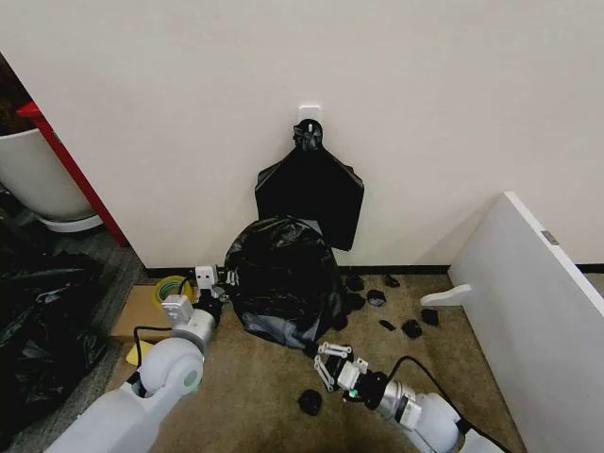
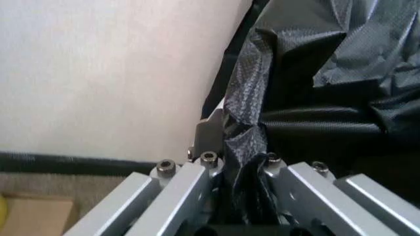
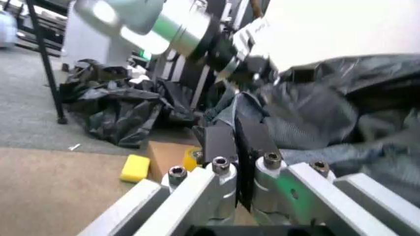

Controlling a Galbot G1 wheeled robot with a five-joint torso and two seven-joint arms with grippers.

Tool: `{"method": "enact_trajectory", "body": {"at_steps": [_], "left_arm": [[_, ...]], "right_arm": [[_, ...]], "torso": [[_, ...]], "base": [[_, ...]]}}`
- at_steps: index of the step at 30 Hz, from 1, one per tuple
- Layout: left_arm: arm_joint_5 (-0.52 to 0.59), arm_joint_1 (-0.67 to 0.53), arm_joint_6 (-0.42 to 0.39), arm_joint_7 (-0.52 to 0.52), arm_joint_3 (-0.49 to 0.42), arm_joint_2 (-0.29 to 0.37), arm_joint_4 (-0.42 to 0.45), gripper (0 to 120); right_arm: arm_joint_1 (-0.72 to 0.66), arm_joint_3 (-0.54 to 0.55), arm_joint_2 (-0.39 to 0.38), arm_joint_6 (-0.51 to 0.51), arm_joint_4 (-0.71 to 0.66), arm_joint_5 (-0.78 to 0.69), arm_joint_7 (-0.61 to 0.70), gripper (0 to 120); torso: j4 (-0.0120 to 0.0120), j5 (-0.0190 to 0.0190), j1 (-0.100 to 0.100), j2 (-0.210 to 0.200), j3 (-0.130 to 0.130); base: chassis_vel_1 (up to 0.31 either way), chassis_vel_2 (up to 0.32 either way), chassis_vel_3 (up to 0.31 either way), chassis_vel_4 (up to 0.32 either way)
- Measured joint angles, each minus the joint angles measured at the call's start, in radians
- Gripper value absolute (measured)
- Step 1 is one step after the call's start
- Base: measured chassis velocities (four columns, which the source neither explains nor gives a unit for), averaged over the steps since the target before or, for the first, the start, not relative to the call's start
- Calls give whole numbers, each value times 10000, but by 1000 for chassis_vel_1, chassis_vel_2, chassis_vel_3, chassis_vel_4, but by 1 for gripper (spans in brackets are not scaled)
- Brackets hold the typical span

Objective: Place the garbage bag over the trash bin.

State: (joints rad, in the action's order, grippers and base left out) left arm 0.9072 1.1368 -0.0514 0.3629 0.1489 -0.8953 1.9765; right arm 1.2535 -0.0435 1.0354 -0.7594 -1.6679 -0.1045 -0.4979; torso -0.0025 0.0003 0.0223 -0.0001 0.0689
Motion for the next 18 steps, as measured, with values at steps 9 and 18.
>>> {"method": "enact_trajectory", "body": {"at_steps": [9,18], "left_arm": [[1497,-46,-1787,1238,134,188,1059,1],[2152,-33,-2389,1738,320,327,1628,1]], "right_arm": [[-410,-1384,417,-698,1786,927,-1491,0],[-790,-2314,543,-699,2506,1977,-1435,0]], "torso": [[-1,-1,0,0,1],[0,-1,0,0,0]], "base": [[0,0,0,0],[0,0,0,0]]}}
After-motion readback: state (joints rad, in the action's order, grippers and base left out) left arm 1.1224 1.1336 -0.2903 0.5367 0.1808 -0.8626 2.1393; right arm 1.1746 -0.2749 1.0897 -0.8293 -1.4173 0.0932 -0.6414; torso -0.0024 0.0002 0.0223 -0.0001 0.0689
